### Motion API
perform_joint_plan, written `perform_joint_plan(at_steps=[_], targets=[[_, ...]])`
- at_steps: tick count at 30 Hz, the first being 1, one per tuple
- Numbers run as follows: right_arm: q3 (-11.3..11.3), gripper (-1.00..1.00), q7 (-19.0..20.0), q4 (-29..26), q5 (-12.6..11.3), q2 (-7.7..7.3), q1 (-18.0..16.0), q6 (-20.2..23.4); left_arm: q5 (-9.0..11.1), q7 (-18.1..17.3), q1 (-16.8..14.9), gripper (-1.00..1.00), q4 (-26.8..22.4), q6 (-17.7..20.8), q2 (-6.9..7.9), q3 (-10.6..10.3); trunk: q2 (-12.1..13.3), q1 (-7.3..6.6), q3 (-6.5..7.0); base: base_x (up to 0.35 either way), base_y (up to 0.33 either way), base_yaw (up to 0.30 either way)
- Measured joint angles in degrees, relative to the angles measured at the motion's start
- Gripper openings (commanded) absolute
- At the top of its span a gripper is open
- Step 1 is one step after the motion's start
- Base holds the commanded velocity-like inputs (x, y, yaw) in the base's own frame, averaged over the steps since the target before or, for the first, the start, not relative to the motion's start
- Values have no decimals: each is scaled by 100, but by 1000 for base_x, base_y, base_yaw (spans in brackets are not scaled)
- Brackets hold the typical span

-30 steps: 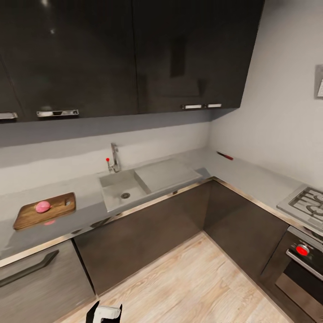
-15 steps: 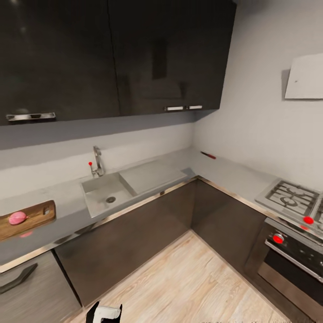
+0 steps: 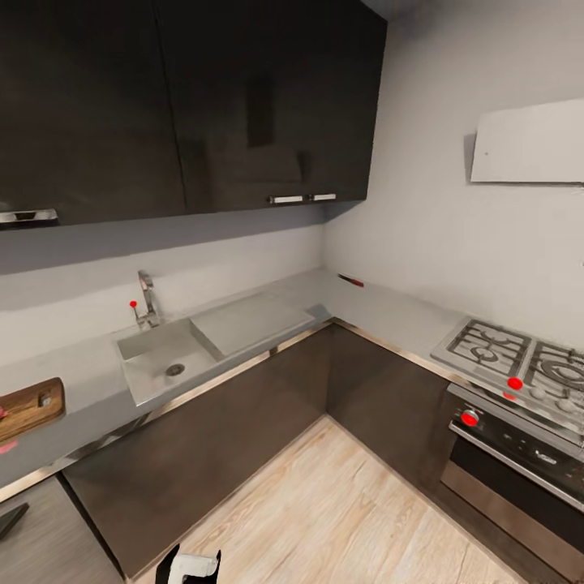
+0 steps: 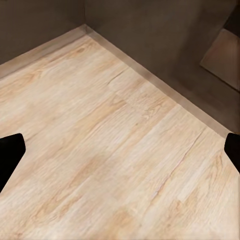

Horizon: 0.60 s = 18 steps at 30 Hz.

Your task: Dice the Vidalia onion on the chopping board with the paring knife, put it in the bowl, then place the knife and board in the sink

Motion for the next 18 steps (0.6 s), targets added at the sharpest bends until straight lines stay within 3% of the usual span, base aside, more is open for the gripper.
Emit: perform_joint_plan(at_steps=[12,18], targets=[[8,100,5,-134,9,6,-2,-5,-1,0,0,100,4,-5,0,-1,0,0,3,0,0,-8],[4,100,-88,-642,17,27,-5,89,-1,0,0,100,8,-5,-10,-1,0,0,3,0,0,0]])
